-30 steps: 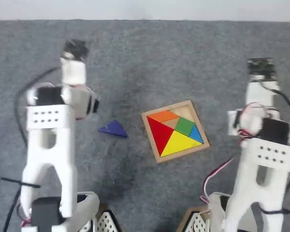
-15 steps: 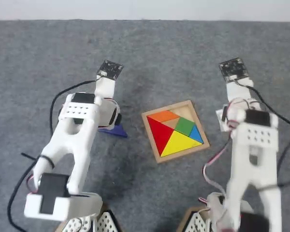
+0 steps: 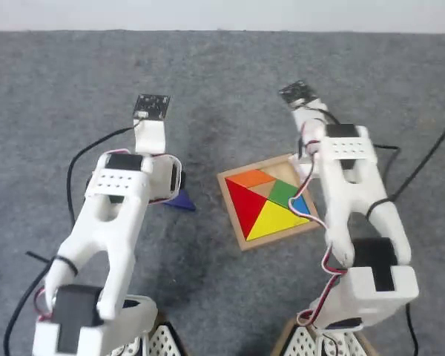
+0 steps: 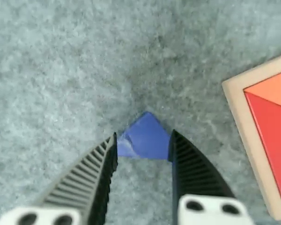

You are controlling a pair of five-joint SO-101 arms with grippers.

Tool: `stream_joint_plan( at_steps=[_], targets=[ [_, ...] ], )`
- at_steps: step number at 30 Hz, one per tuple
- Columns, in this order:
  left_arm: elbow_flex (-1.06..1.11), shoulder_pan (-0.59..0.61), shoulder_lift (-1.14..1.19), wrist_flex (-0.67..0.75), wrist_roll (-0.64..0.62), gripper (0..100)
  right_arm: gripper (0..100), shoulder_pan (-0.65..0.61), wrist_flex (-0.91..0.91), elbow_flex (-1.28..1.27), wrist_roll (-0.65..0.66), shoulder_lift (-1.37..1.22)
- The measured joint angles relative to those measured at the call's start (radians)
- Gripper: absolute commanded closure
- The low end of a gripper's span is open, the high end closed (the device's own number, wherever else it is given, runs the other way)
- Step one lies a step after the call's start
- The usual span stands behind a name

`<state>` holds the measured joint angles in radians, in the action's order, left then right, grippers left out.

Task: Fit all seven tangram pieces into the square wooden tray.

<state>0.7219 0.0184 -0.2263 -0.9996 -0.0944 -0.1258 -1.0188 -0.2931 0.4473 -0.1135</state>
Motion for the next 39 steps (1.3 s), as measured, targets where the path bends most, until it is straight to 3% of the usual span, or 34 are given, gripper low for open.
stream_joint_plan(
  at_steps=[10, 18, 29, 39],
  targets=[
    [0.075, 0.055, -0.098, 0.035, 0.043, 82, 96.8, -0.098, 0.0, 0.002, -0.068, -0.009],
    [0.075, 0.057, -0.098, 0.035, 0.046, 82, 79.3, -0.098, 0.014, 0.002, -0.071, -0.009],
    [0.075, 0.057, -0.098, 0.035, 0.046, 82, 83.3, -0.097, 0.117, 0.002, -0.071, -0.141],
    [0.075, 0.057, -0.098, 0.035, 0.046, 82, 94.3, -0.049, 0.121, 0.044, -0.072, -0.219]
  ],
)
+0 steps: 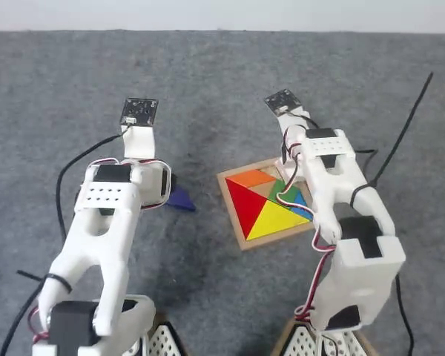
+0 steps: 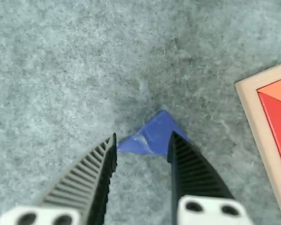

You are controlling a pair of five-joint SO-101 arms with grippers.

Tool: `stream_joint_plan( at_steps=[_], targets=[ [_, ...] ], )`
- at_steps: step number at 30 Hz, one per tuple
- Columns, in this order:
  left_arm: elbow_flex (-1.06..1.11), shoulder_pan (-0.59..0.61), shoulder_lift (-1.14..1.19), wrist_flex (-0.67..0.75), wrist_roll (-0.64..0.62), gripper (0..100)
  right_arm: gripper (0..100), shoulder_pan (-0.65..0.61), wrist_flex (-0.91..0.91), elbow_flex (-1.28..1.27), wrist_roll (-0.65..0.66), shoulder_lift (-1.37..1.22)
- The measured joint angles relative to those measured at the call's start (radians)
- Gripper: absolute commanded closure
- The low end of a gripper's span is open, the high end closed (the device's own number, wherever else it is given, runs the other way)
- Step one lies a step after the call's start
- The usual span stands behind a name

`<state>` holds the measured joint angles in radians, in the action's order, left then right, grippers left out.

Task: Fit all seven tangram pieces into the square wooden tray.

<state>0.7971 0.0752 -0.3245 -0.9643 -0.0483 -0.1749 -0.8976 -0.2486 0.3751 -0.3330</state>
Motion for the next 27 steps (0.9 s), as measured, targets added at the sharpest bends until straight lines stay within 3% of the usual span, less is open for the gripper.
stream_joint_plan(
  at_steps=[8, 16, 27],
  targets=[
    [0.0, 0.0, 0.0, 0.0, 0.0, 82, 97.2, 0.012, -0.092, 0.051, -0.008, -0.015],
    [0.0, 0.0, 0.0, 0.0, 0.002, 82, 99.2, 0.002, -0.269, 0.058, -0.201, -0.015],
    [0.0, 0.0, 0.0, 0.0, 0.002, 82, 99.2, -0.164, -0.344, 0.052, -0.399, -0.015]
  ],
)
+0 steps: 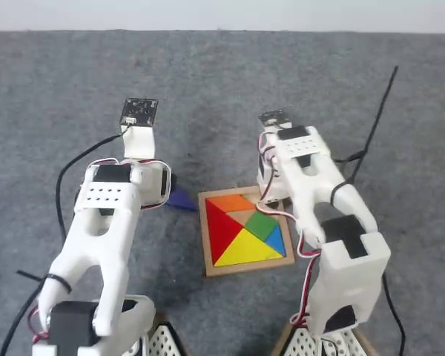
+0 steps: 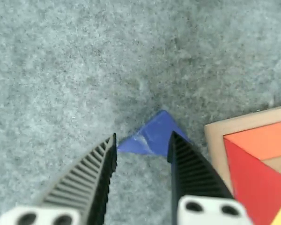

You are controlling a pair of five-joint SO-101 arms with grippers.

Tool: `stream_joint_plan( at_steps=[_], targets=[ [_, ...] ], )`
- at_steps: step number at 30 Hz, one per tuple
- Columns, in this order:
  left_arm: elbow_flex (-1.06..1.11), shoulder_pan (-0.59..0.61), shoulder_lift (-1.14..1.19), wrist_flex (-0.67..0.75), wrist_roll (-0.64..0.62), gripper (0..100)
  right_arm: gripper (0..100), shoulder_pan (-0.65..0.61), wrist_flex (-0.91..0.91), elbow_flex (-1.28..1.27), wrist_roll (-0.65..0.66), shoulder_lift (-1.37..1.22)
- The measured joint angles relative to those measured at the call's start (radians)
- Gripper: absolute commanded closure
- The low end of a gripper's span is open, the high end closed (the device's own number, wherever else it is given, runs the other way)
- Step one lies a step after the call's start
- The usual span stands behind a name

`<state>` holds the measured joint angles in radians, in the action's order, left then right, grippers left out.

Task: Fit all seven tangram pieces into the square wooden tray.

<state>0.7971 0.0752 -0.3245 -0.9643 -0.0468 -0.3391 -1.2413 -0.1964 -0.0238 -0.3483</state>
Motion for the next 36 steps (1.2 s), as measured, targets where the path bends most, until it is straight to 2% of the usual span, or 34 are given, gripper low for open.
stream_joint_plan(
  at_steps=[5, 7, 12, 16, 20, 30, 36],
  targets=[
    [0.003, 0.0, 0.0, 0.0, 0.0, 82, 98.9, -0.009, 0.0, -0.006, -0.012, 0.018],
    [0.012, 0.0, 0.0, 0.0, 0.0, 82, 95.0, -0.009, 0.003, -0.032, -0.015, 0.057],
    [0.014, -0.002, 0.0, 0.002, 0.0, 82, 82.9, -0.017, 0.038, -0.15, -0.018, 0.241],
    [0.014, -0.002, 0.0, 0.002, 0.046, 83, 83.2, 0.005, 0.068, -0.267, -0.018, 0.433],
    [0.014, -0.002, 0.0, 0.002, 0.129, 83, 83.6, 0.107, 0.069, -0.367, -0.009, 0.635],
    [0.014, -0.002, 0.0, -0.092, 0.505, 83, 83.6, 0.479, 0.157, -0.766, 0.259, 1.053],
    [0.014, -0.002, 0.0, -0.094, 0.621, 82, 83.6, 0.559, 0.236, -0.982, 0.322, 1.188]
  ],
)
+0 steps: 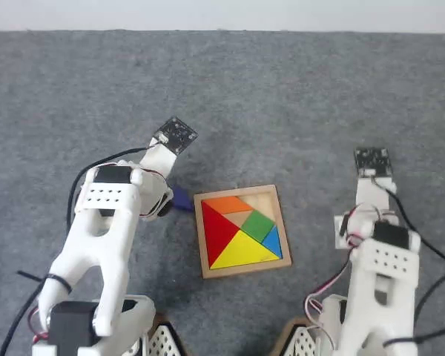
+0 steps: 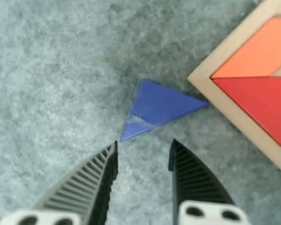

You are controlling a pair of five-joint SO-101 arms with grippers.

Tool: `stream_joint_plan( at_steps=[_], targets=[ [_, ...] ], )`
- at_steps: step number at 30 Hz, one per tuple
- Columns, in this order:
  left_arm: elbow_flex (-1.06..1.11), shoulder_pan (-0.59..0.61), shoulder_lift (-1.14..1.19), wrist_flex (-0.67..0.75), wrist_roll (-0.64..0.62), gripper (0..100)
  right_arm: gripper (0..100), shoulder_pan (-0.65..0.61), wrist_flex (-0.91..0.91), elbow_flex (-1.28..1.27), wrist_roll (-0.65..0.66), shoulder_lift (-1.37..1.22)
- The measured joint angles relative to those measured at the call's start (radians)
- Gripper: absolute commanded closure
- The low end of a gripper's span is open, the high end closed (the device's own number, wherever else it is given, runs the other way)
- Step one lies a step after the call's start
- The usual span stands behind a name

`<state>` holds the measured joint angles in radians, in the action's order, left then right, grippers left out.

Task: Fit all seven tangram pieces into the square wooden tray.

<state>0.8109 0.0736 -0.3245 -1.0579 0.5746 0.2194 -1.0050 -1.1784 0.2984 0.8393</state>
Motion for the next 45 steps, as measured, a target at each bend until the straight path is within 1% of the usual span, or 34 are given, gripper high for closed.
stream_joint_plan(
  at_steps=[3, 7, 10, 13, 18, 23, 28, 31, 37, 45],
  targets=[
    [0.0, -0.012, 0.003, 0.0, 0.032, 82, 83.5, 0.009, 0.009, -0.038, 0.006, 0.034],
    [-0.026, -0.043, 0.124, 0.002, 0.051, 82, 83.5, 0.041, 0.018, -0.051, 0.009, 0.04],
    [-0.094, -0.052, 0.249, 0.02, 0.058, 82, 83.5, 0.04, 0.034, -0.051, 0.009, 0.032],
    [-0.176, -0.055, 0.345, 0.06, 0.063, 80, 83.5, 0.046, 0.051, -0.051, 0.009, -0.002],
    [-0.269, -0.054, 0.457, 0.092, 0.117, 79, 83.5, 0.043, 0.08, -0.051, 0.009, -0.066],
    [-0.354, -0.054, 0.545, 0.087, 0.144, 79, 83.6, 0.041, 0.086, -0.051, 0.009, -0.072],
    [-0.468, -0.054, 0.624, 0.005, 0.147, 79, 83.6, 0.043, 0.086, -0.051, 0.009, -0.072],
    [-0.554, -0.054, 0.689, -0.069, 0.147, 80, 83.6, 0.043, 0.086, -0.051, 0.009, -0.072],
    [-0.698, -0.063, 0.79, -0.201, 0.152, 89, 83.6, 0.043, 0.086, -0.051, 0.009, -0.072],
    [-0.717, -0.064, 0.77, -0.21, 0.16, 93, 83.6, 0.043, 0.086, -0.051, 0.009, -0.075]
  ],
)
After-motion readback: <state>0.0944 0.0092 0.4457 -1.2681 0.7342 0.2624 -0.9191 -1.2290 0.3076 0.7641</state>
